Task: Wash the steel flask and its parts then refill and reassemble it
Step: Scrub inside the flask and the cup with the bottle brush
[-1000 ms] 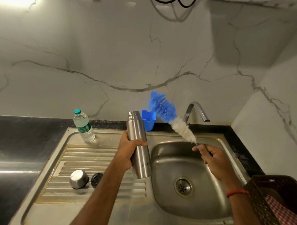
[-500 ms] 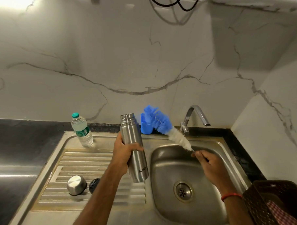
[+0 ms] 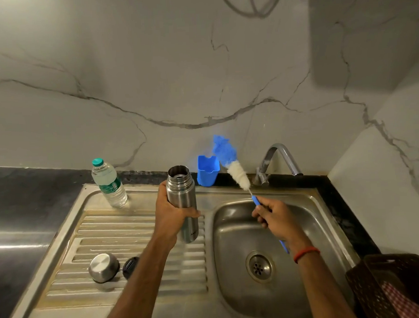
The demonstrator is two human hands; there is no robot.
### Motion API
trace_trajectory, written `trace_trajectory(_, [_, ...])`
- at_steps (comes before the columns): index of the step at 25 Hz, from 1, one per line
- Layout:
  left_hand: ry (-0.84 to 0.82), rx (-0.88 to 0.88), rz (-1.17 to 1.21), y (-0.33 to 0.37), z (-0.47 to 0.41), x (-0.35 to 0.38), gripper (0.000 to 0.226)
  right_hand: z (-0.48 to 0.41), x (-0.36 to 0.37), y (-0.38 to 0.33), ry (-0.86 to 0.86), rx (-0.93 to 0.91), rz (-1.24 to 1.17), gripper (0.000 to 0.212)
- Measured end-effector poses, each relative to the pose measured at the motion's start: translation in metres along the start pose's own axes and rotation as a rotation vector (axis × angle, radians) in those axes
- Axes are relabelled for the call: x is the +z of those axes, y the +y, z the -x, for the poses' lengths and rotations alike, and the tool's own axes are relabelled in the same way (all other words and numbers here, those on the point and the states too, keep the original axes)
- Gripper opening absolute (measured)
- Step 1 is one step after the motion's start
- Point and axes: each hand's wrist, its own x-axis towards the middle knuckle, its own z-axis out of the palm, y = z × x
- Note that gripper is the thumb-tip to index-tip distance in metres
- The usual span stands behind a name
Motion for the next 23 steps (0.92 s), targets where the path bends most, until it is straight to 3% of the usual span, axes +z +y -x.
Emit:
trace_trajectory(3, [0.004,0.013,-0.009,0.000,-0.007,0.000,0.095,-0.013,0.010,-0.012,-0.086,0.031,-0.064,0.043])
trace_trajectory(6, [0.004,0.009,-0.013,-0.001,-0.012,0.000,0.093,-0.022,0.015,-0.024,-0.158,0.060,-0.338,0.040])
trace_trajectory(9, [0.000,-0.003,-0.020,-0.001,-0.016,0.000,0.092,-0.031,0.014,-0.046,-0.234,-0.055,-0.547,0.027])
trace_trajectory(11, [-0.003,-0.005,-0.035,-0.002,-0.019,0.000,0.092,-0.042,0.017,-0.065,-0.234,-0.127,-0.594,0.034])
trace_trajectory(18, [-0.014,0.012,-0.082,0.007,-0.031,0.005,0.089,-0.099,0.043,-0.116,-0.141,-0.272,-0.576,0.025])
trace_trajectory(23, [-0.018,0.024,-0.112,0.014,-0.043,0.009,0.083,-0.150,0.062,-0.125,0.144,-0.349,-0.204,0.019])
